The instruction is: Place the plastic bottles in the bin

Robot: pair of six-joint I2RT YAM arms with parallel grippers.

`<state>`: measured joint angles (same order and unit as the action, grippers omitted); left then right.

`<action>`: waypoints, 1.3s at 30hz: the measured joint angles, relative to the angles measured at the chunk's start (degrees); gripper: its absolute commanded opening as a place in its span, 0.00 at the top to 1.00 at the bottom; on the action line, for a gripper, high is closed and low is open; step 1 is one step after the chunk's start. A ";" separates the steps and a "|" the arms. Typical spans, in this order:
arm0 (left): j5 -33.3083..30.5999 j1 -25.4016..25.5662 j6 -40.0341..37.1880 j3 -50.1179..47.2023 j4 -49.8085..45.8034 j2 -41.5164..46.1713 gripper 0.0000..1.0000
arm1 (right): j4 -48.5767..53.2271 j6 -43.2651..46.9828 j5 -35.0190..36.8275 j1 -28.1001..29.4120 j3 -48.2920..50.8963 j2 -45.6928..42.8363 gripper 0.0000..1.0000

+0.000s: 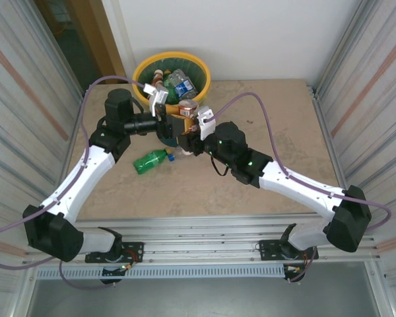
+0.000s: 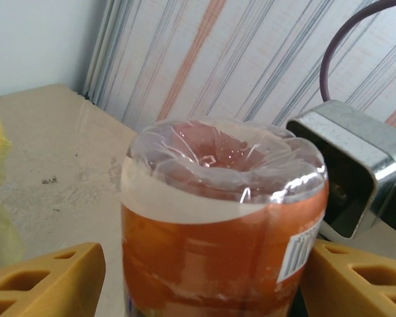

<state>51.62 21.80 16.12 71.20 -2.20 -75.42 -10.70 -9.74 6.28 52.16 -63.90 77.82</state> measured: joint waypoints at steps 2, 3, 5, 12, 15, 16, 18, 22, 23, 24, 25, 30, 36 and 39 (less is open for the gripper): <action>0.52 0.11 -0.31 0.17 -0.17 -0.13 0.37 | -0.04 0.00 -0.35 0.00 -0.39 0.31 0.92; 0.52 0.28 -0.50 0.24 -0.17 -0.22 0.41 | -0.02 0.02 -0.35 0.00 -0.55 0.48 0.91; 0.50 0.26 -0.87 0.39 -0.09 -0.46 0.48 | 0.02 -0.02 -0.31 -0.04 -0.76 0.68 0.90; -0.28 0.35 -0.90 0.48 0.02 -0.66 0.70 | 0.42 -0.02 0.37 -0.04 -0.83 0.70 0.49; -1.27 0.37 -0.63 0.79 0.20 -0.72 0.75 | 0.46 0.31 1.38 -0.02 -0.83 0.68 0.27; -2.23 0.35 -0.37 1.09 0.24 -0.79 0.76 | 0.59 0.55 1.79 0.00 -0.83 0.61 0.22; -4.22 -0.22 0.24 2.51 0.28 -1.18 0.77 | 1.36 0.83 3.06 0.00 -0.83 0.26 0.08; -7.45 -2.69 1.62 7.06 0.31 -2.69 0.77 | 2.23 0.52 5.55 0.00 -0.17 -2.01 0.03; -8.26 -3.56 2.01 8.55 0.31 -3.30 0.77 | 2.34 0.31 6.16 0.00 0.22 -3.06 0.02; -8.90 -4.44 2.36 10.05 0.35 -4.02 0.77 | 2.51 0.02 6.93 0.00 0.61 -4.17 0.02; -9.62 -5.27 2.78 11.39 0.35 -4.72 0.77 | 2.75 -0.17 7.63 0.00 0.81 -5.05 0.02; -13.20 -8.94 4.33 18.60 -0.39 -9.84 0.77 | 5.29 -2.45 13.42 0.00 0.92 -9.03 0.03; -15.72 -12.26 7.17 26.60 -2.40 -17.70 0.74 | 11.32 -6.54 19.10 -0.44 0.90 -10.40 0.02; -16.87 -13.18 7.76 30.71 -4.42 -21.73 0.72 | 13.40 -7.91 20.48 -0.55 0.90 -10.54 0.02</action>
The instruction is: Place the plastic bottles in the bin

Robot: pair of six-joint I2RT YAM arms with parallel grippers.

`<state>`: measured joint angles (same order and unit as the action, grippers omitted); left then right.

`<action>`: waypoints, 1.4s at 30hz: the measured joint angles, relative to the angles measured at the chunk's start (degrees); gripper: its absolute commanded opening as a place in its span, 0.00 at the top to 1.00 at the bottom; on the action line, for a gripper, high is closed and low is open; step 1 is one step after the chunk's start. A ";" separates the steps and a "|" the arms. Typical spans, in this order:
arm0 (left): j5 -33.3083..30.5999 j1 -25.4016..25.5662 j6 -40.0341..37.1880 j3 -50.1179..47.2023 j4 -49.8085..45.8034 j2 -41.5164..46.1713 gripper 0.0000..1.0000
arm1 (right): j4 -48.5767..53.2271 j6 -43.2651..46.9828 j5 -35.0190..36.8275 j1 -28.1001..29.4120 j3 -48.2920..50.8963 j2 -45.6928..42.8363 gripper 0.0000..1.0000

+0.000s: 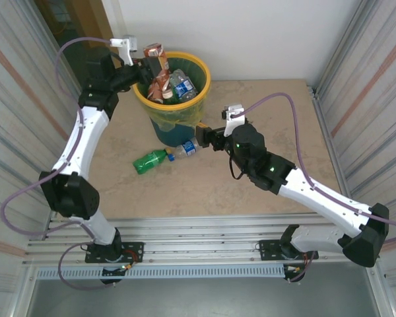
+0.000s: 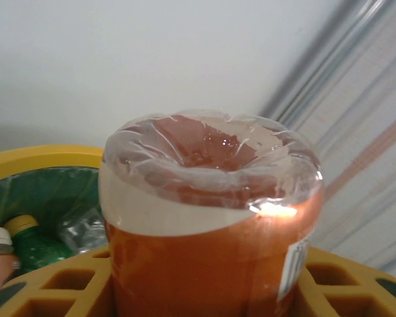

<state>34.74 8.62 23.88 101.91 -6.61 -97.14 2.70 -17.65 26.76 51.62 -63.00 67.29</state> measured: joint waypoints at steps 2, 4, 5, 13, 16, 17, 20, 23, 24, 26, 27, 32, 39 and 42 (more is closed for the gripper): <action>-1.05 -0.24 -0.09 3.28 -2.21 -2.82 0.71 | 0.96 -0.85 0.61 0.00 0.02 -0.28 0.03; -2.08 -0.22 -0.72 6.21 -4.44 -5.20 0.70 | 1.38 -1.49 0.74 -0.22 0.02 -0.68 0.02; -2.75 -0.24 -1.27 7.78 -5.79 -6.38 0.70 | 1.62 -1.77 0.85 -0.28 0.02 -0.94 0.02; -7.41 -0.22 -7.80 16.65 -15.54 -12.31 0.68 | 3.06 -3.58 1.81 -1.05 0.09 -1.36 0.02; -9.22 -0.07 -11.63 19.04 -19.06 -13.40 0.68 | 3.56 -4.31 1.90 -1.38 0.24 -1.36 0.02; -9.79 0.07 -12.92 20.17 -20.33 -13.79 0.69 | 3.65 -4.44 1.92 -1.42 0.24 -1.33 0.03; -11.37 0.55 -16.65 23.82 -23.82 -14.95 0.69 | 3.87 -4.74 1.90 -1.79 0.24 -1.31 0.02; -13.38 1.14 -20.15 26.53 -26.58 -15.61 0.68 | 3.87 -5.07 1.86 -2.16 0.24 -1.27 0.03; -13.75 1.29 -21.00 26.86 -27.17 -15.65 0.68 | 3.89 -5.29 1.88 -2.19 0.24 -1.22 0.02; -14.29 1.53 -22.49 27.47 -28.50 -15.72 0.67 | 3.87 -5.81 1.81 -2.47 0.24 -1.07 0.02; -14.38 1.64 -22.97 27.58 -28.96 -15.76 0.67 | 3.89 -5.92 1.77 -2.54 0.24 -0.98 0.02; -14.49 1.64 -24.35 28.61 -30.45 -17.14 0.61 | 4.02 -6.32 1.75 -2.91 0.24 -0.83 0.02; -14.51 2.40 -24.90 31.15 -32.52 -21.09 0.35 | 4.33 -7.08 1.75 -2.91 0.31 -0.83 0.02; -15.65 2.67 -25.66 31.41 -34.25 -22.12 0.28 | 4.50 -7.41 1.75 -2.99 0.44 -0.83 0.02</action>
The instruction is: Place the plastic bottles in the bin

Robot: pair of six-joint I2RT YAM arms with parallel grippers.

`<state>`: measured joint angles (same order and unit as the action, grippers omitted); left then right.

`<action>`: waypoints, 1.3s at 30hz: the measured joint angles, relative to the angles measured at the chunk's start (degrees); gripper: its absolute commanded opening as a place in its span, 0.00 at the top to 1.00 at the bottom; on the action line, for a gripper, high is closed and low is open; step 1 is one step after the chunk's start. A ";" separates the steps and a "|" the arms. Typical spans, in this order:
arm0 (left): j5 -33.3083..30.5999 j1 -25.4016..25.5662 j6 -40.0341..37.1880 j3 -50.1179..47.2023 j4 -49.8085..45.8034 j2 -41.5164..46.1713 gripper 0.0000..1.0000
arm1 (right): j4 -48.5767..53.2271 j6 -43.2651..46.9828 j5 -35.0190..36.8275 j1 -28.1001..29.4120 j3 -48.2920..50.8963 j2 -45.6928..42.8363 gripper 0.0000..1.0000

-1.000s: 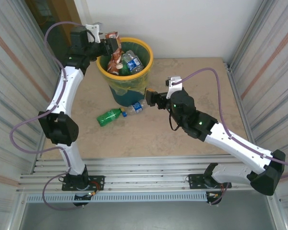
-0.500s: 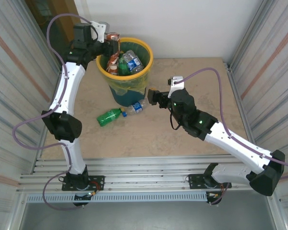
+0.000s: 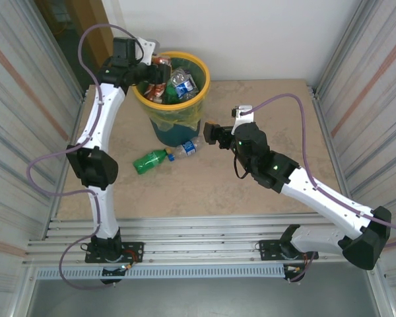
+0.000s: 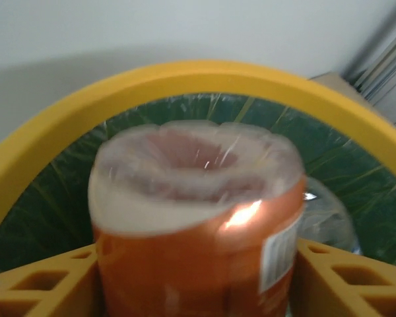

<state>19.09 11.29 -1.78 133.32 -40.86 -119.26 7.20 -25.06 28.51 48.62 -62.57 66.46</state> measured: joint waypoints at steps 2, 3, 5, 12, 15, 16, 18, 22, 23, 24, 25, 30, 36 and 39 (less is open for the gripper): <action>-0.96 0.00 -0.22 0.57 -0.87 -0.63 0.26 | 0.11 0.00 -0.02 0.00 0.02 0.00 0.02; -1.38 -0.02 -0.22 0.94 -1.14 -0.83 0.25 | 0.20 0.00 -0.02 0.00 0.02 0.00 0.02; -2.27 0.00 -0.42 1.60 -1.38 -0.94 0.24 | 0.22 0.00 -0.04 0.00 0.02 0.00 0.02; -5.86 1.33 -1.09 2.54 -0.70 -0.92 0.24 | 0.26 0.00 -0.24 -0.02 0.02 0.00 0.02; -8.50 2.32 -1.64 2.03 0.35 -0.52 0.29 | 0.26 0.00 -0.24 -0.02 0.02 0.00 0.03; -9.64 2.64 -1.77 0.96 1.20 0.15 0.30 | 0.31 0.00 -0.24 -0.02 0.04 0.00 0.02; -11.65 3.13 -2.05 -1.75 2.82 1.84 0.30 | 0.42 0.00 -0.24 -0.02 0.13 0.00 0.02; -15.85 3.76 -2.16 -7.06 5.79 5.57 0.30 | 0.68 0.00 -0.33 -0.02 0.24 0.00 0.02; -17.14 3.80 -2.38 -7.78 6.38 6.32 0.30 | 0.68 0.00 -0.46 -0.02 0.28 0.00 0.02; -18.36 3.78 -2.64 -8.04 6.78 6.80 0.30 | 0.68 0.00 -0.70 -0.02 0.28 0.00 0.02; -19.30 3.78 -2.84 -8.09 6.93 7.06 0.30 | 0.68 0.00 -1.01 -0.02 0.28 0.00 0.02; -24.24 3.78 -4.26 -8.09 7.26 7.32 0.31 | 0.66 0.00 -1.55 -0.02 0.31 0.00 0.03; -26.45 3.78 -5.16 -8.09 6.88 7.30 0.32 | 0.66 0.00 -1.77 -0.28 0.31 0.00 0.02; -26.53 3.78 -5.49 -8.02 6.40 7.19 0.33 | 0.66 0.00 -1.77 -0.28 0.31 0.00 0.02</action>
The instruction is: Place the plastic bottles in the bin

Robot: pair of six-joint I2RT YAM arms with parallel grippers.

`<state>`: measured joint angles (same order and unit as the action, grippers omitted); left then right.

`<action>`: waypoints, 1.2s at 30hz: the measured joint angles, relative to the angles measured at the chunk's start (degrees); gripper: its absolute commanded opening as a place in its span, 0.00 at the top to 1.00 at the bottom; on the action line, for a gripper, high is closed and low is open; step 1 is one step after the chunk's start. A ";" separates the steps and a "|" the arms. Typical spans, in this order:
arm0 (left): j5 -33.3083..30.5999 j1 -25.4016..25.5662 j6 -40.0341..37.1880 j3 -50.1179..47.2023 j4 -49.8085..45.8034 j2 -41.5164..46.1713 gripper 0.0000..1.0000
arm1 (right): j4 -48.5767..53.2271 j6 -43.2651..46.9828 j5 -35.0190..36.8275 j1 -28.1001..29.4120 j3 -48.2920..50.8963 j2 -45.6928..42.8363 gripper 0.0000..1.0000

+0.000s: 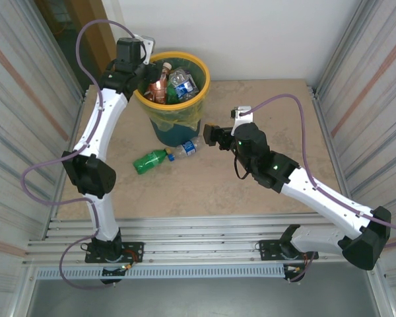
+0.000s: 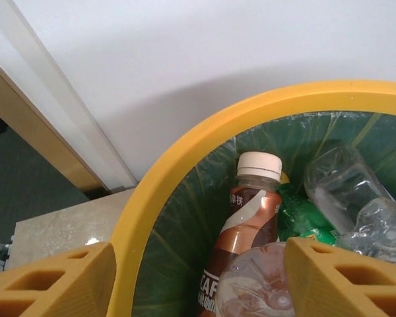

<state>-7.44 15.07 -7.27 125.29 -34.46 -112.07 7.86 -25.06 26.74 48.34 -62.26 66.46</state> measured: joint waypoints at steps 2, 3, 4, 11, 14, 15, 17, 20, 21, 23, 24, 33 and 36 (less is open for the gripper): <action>-0.39 0.00 -0.07 0.17 -0.42 -0.37 0.34 | 0.00 0.00 0.00 -0.04 0.00 0.00 0.02; -0.83 0.00 -0.09 0.26 -0.39 -0.68 0.34 | 0.02 0.00 0.02 -0.04 0.00 0.00 0.02; -1.27 0.00 -0.09 0.37 -0.48 -0.90 0.34 | 0.02 0.00 0.02 -0.04 0.00 0.00 0.02; -4.37 -0.26 -0.66 1.62 -2.10 -1.75 0.33 | 0.39 0.00 0.07 -0.07 0.00 0.00 0.02; -5.33 -0.76 -1.07 1.81 -2.58 -1.75 0.32 | 0.44 -0.02 0.09 -0.07 0.02 0.00 0.02; -5.60 -0.94 -1.16 1.84 -2.67 -1.75 0.32 | 0.44 -0.02 0.09 -0.09 0.02 0.00 0.02; -6.01 -1.29 -1.53 1.88 -2.91 -1.75 0.30 | 0.50 -0.02 0.09 -0.11 0.02 0.00 0.02; -5.90 -1.64 -1.62 1.88 -3.02 -1.75 0.27 | 0.90 -0.02 0.11 -0.11 0.02 0.00 0.02; -5.81 -1.64 -1.60 1.88 -3.02 -1.75 0.27 | 1.05 -0.02 0.11 -0.11 0.02 0.00 0.02; -5.33 -1.90 -1.55 1.88 -2.99 -1.75 0.26 | 1.42 -0.02 0.26 -0.15 0.02 0.00 0.03; -4.94 -1.97 -1.55 1.88 -2.95 -1.75 0.25 | 1.55 -0.02 0.31 -0.20 0.02 0.00 0.02; -0.94 -1.95 -1.55 -2.62 -1.92 3.41 0.22 | 2.51 -0.04 0.70 -0.48 0.04 -0.90 0.02; -0.48 -1.97 -1.70 -8.44 0.22 9.70 0.21 | 2.60 -0.07 0.79 -0.79 0.07 -1.70 0.03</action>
<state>-7.92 13.10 -8.97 116.86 -34.24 -102.37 10.46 -25.12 27.53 47.55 -62.19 64.75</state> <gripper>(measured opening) 0.783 0.976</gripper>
